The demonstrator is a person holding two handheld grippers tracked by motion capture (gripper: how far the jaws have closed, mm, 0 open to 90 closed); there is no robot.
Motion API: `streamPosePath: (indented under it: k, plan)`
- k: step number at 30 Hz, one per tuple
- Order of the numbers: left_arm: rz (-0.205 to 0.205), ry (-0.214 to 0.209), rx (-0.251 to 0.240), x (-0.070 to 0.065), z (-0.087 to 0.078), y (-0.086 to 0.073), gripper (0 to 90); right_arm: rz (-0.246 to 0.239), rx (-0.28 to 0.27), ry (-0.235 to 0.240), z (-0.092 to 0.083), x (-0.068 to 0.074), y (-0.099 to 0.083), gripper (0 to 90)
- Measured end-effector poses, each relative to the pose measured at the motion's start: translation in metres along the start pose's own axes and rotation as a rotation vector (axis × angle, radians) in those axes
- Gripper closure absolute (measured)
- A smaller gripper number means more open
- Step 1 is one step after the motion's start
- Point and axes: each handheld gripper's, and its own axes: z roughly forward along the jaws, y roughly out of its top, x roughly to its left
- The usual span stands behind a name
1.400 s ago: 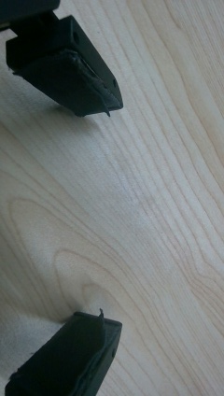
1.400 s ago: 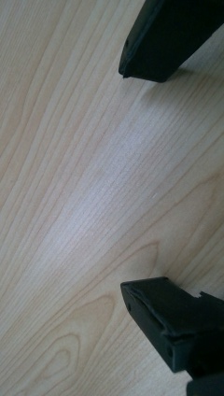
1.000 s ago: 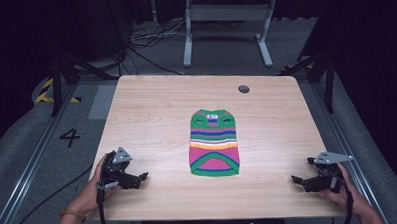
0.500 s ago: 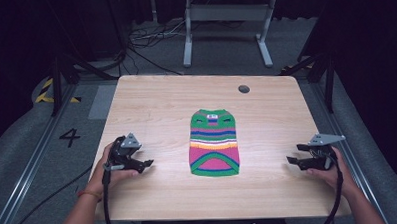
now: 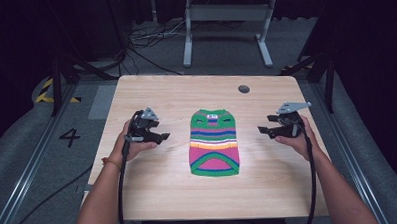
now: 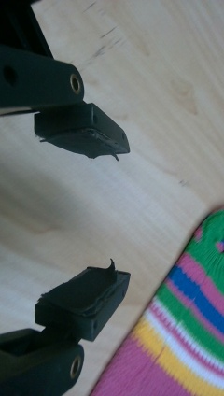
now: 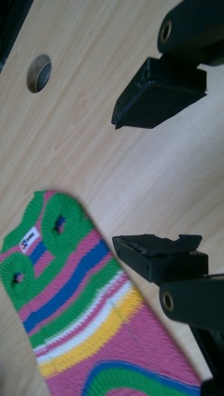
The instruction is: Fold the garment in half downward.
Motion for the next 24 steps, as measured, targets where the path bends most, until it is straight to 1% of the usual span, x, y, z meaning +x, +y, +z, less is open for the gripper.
streamPosePath:
  k: [2, 3, 4, 5, 6, 7, 8, 9, 10, 11, 13, 14, 15, 17, 18, 19, 20, 21, 24]
  plan:
    - [-0.007, -0.007, -0.021, 0.004, 0.008, 0.013, 34.4, 0.002, 0.008, -0.006, 0.012, -0.002, 0.009, 38.2]
    - [-0.010, -0.004, -0.031, 0.004, 0.010, 0.017, 35.2, 0.006, 0.011, -0.001, 0.019, -0.003, 0.014, 39.0]
    - [-0.016, -0.010, -0.044, 0.006, 0.017, 0.025, 35.4, 0.007, 0.011, 0.001, 0.024, -0.003, 0.016, 39.8]
    - [-0.016, -0.010, -0.044, 0.006, 0.017, 0.025, 35.4, 0.007, 0.011, 0.001, 0.024, -0.003, 0.016, 39.8]
    - [-0.021, -0.013, -0.037, 0.007, 0.023, 0.030, 35.4, 0.013, 0.018, 0.009, 0.035, -0.003, 0.021, 39.9]
    - [-0.019, -0.011, -0.035, 0.007, 0.028, 0.034, 35.5, 0.019, 0.027, 0.016, 0.043, -0.004, 0.024, 39.9]
    - [-0.025, -0.020, -0.028, 0.006, 0.034, 0.038, 35.6, 0.019, 0.035, 0.019, 0.049, -0.004, 0.025, 40.3]
    - [-0.029, -0.012, -0.029, 0.006, 0.039, 0.041, 36.1, 0.021, 0.041, 0.021, 0.055, -0.004, 0.027, 40.3]
    - [-0.039, -0.018, -0.029, 0.005, 0.043, 0.043, 36.9, 0.032, 0.045, 0.031, 0.061, -0.003, 0.028, 40.5]
    - [-0.036, -0.018, -0.023, 0.004, 0.049, 0.047, 37.3, 0.031, 0.050, 0.032, 0.065, -0.003, 0.029, 40.8]
    - [-0.036, -0.027, -0.029, 0.002, 0.057, 0.053, 37.9, 0.041, 0.057, 0.026, 0.076, -0.003, 0.033, 41.0]
    - [-0.044, -0.030, -0.027, 0.001, 0.062, 0.056, 38.5, 0.048, 0.061, 0.027, 0.081, -0.003, 0.035, 41.1]
    - [-0.038, -0.031, -0.018, 0.000, 0.065, 0.059, 38.4, 0.043, 0.053, 0.026, 0.084, -0.002, 0.037, 41.7]
    - [-0.040, -0.030, -0.026, -0.001, 0.072, 0.064, 38.2, 0.055, 0.047, 0.036, 0.091, -0.001, 0.040, 41.8]
    - [-0.046, -0.028, -0.028, -0.001, 0.074, 0.066, 38.3, 0.059, 0.044, 0.042, 0.095, -0.001, 0.042, 42.1]
    - [-0.059, -0.033, -0.034, 0.000, 0.077, 0.068, 39.9, 0.057, 0.051, 0.040, 0.098, 0.000, 0.043, 42.4]
    - [-0.068, -0.026, -0.024, 0.001, 0.081, 0.070, 42.2, 0.056, 0.057, 0.038, 0.101, 0.001, 0.045, 42.9]
    - [-0.080, -0.028, -0.026, 0.001, 0.085, 0.070, 42.2, 0.058, 0.064, 0.035, 0.105, 0.001, 0.047, 43.2]
    - [-0.103, -0.048, -0.016, 0.002, 0.097, 0.071, 42.2, 0.054, 0.071, 0.020, 0.112, 0.003, 0.049, 44.4]
